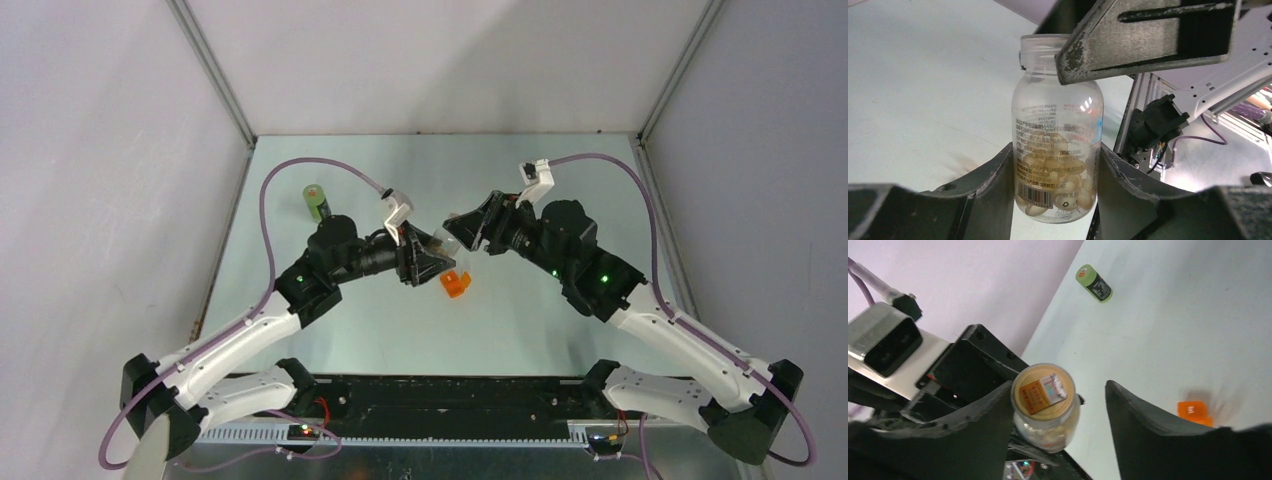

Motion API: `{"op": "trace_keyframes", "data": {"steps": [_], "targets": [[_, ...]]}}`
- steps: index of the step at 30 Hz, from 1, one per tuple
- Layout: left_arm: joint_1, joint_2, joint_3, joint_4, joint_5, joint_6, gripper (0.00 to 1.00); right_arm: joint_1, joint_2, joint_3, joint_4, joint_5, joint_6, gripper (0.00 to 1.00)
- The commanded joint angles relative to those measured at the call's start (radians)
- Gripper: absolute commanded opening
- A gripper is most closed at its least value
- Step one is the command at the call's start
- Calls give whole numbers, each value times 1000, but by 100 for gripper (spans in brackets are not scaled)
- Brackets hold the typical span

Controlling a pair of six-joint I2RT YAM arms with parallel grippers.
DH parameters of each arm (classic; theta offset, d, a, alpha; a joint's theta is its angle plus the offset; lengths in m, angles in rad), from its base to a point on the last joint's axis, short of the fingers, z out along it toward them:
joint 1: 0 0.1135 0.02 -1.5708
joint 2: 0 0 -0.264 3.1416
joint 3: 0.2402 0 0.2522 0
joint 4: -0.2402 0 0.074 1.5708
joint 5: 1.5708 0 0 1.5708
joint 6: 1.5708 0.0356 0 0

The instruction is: Sort the pills into containers

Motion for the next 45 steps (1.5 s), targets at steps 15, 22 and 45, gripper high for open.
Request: {"op": "trace_keyframes", "data": {"steps": [15, 22, 45], "targets": [[4, 5, 49, 61, 56, -30, 0, -193, -45, 9, 171, -486, -84, 8], [4, 3, 51, 60, 261, -5, 0, -314, -28, -7, 292, -1009, -261, 3], [3, -16, 54, 44, 47, -4, 0, -117, -53, -8, 106, -254, 81, 94]]}}
